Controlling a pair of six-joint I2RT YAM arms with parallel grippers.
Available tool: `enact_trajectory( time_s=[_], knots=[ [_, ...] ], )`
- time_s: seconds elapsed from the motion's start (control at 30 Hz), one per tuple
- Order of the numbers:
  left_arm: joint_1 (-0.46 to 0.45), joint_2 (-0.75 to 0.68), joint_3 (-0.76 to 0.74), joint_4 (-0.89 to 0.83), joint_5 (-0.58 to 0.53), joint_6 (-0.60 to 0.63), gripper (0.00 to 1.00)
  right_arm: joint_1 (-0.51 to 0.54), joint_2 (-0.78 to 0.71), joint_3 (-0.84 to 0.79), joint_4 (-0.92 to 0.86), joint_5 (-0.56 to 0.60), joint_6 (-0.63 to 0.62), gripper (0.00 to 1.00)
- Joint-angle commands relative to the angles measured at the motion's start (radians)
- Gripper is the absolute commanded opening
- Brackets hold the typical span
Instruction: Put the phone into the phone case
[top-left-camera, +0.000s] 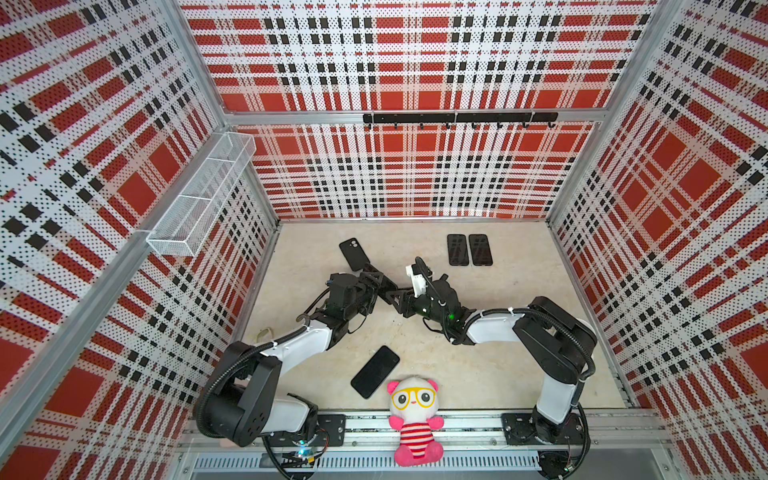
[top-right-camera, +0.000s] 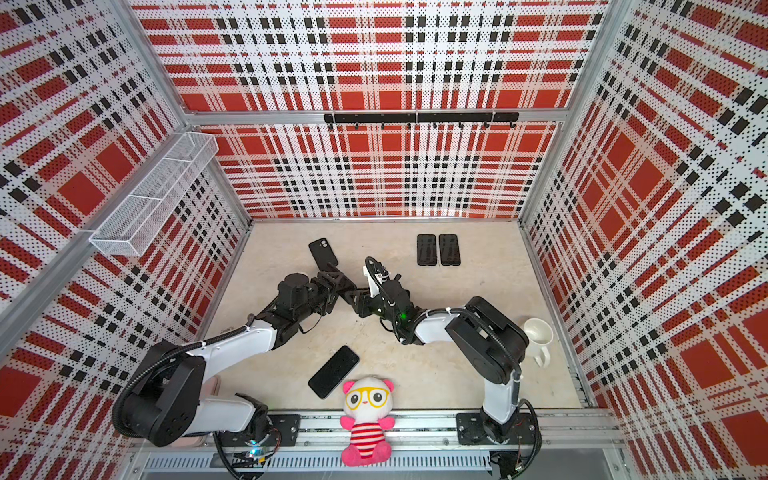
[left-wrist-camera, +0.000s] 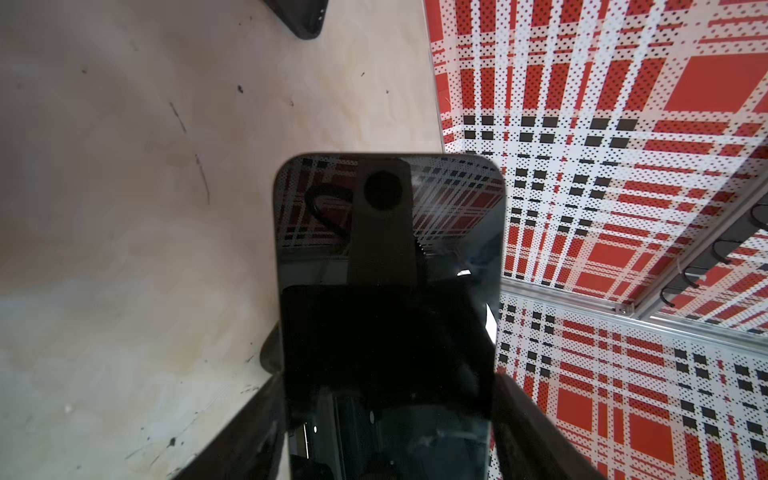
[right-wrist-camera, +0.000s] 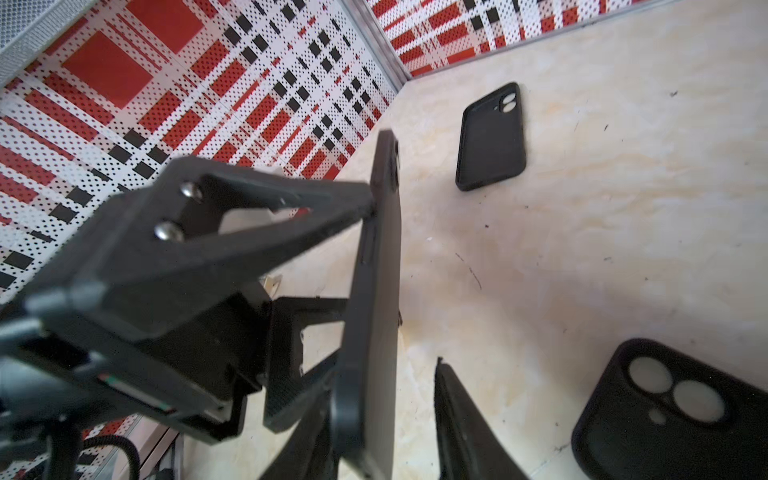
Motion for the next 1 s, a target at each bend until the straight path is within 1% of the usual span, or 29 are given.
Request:
enact_trajectory(
  time_s=[0.0, 0.1, 0.23, 0.37, 0.43, 0.5, 0.53, 0.57, 0.63, 0.7, 0.73, 0.77, 0.83, 0.97],
  knots=[
    [-0.011, -0.02, 0.002, 0.071, -0.02, -0.018, 0.41, 0.006, 0.008, 0.015, 0.054, 0.022, -0.005, 0.36],
    [-0.014, -0.022, 0.002, 0.078, -0.025, -0.023, 0.4, 0.007, 0.029, 0.032, 0.043, 0.004, 0.002, 0.32],
    [-0.013, -0.031, 0.004, 0.079, -0.03, -0.022, 0.4, 0.007, 0.05, 0.044, 0.032, -0.02, 0.013, 0.33],
    [-0.014, -0.028, 0.01, 0.08, -0.027, -0.018, 0.41, 0.009, 0.063, 0.054, 0.03, -0.029, 0.019, 0.32],
    [-0.014, -0.025, 0.01, 0.081, -0.026, -0.016, 0.42, 0.01, 0.066, 0.058, 0.029, -0.029, 0.021, 0.28],
    [-0.013, -0.029, 0.008, 0.084, -0.025, -0.013, 0.44, 0.01, 0.069, 0.063, 0.028, -0.037, 0.021, 0.17],
    [-0.014, -0.03, 0.009, 0.084, -0.024, -0.013, 0.46, 0.01, 0.068, 0.066, 0.028, -0.041, 0.02, 0.11],
    [-0.014, -0.033, 0.008, 0.084, -0.027, -0.009, 0.51, 0.01, 0.069, 0.07, 0.023, -0.045, 0.019, 0.08],
    [-0.014, -0.04, 0.008, 0.084, -0.032, -0.005, 0.61, 0.01, 0.06, 0.071, 0.019, -0.046, 0.018, 0.07],
    [-0.012, -0.05, 0.01, 0.084, -0.035, 0.019, 0.79, 0.01, 0.043, 0.073, 0.01, -0.045, 0.013, 0.06],
    [-0.011, -0.056, 0.01, 0.084, -0.034, 0.033, 0.91, 0.01, 0.03, 0.075, -0.007, -0.043, 0.005, 0.06],
    [-0.008, -0.064, 0.008, 0.084, -0.034, 0.062, 0.98, 0.008, 0.017, 0.08, -0.028, -0.038, -0.005, 0.05],
    [-0.005, -0.083, 0.014, 0.084, -0.028, 0.125, 0.98, 0.007, -0.011, 0.093, -0.074, -0.032, -0.025, 0.04],
    [0.022, -0.122, 0.066, -0.025, -0.021, 0.27, 0.98, -0.022, -0.063, 0.109, -0.174, -0.052, -0.029, 0.03]
  ],
)
